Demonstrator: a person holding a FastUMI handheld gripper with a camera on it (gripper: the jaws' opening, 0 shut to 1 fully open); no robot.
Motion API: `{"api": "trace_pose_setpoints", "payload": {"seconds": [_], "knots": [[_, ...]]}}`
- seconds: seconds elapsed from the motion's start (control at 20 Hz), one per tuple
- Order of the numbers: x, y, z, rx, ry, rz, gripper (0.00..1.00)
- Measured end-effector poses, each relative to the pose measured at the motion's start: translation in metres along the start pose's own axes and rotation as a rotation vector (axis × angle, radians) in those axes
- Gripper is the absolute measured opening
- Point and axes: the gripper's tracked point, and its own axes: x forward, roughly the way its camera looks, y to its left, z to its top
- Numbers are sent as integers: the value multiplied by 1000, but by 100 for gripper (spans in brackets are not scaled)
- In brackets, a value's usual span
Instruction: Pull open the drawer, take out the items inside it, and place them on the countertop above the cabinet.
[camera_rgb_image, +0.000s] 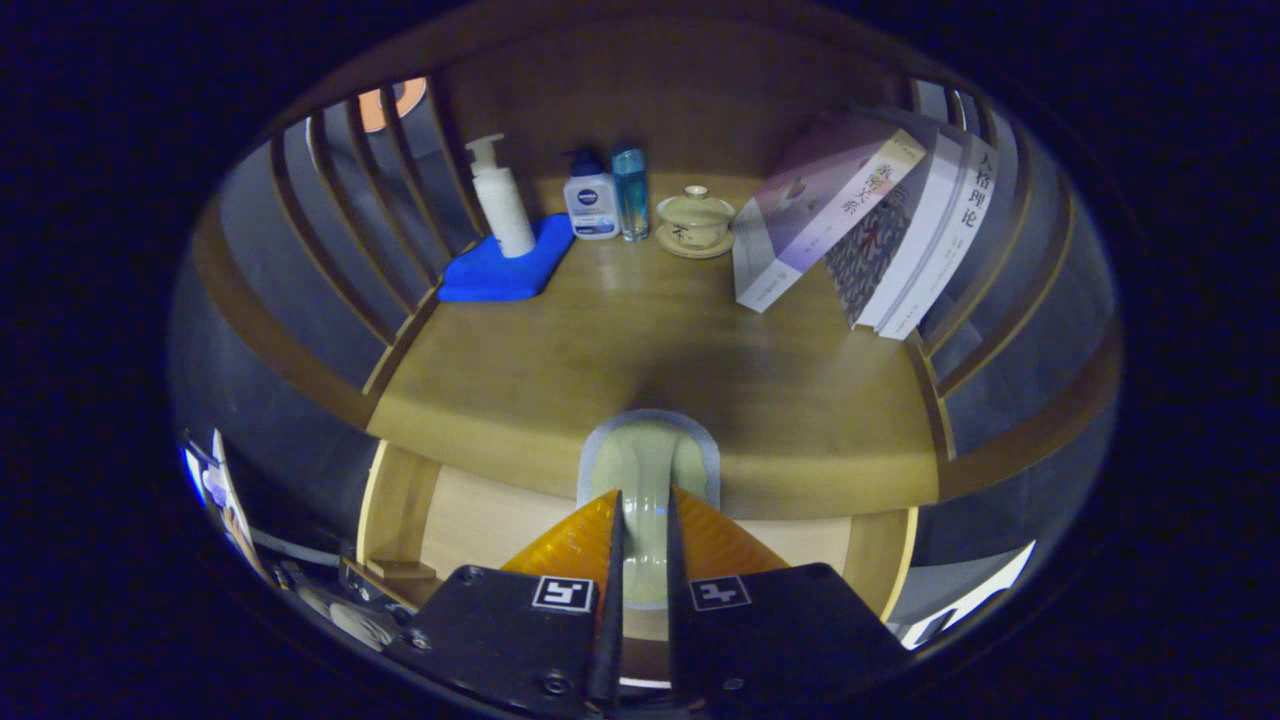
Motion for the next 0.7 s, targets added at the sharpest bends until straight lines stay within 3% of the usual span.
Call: {"api": "trace_pose_setpoints", "payload": {"seconds": [0.7], "knots": [[55,8,55,14,69,-17,22]]}}
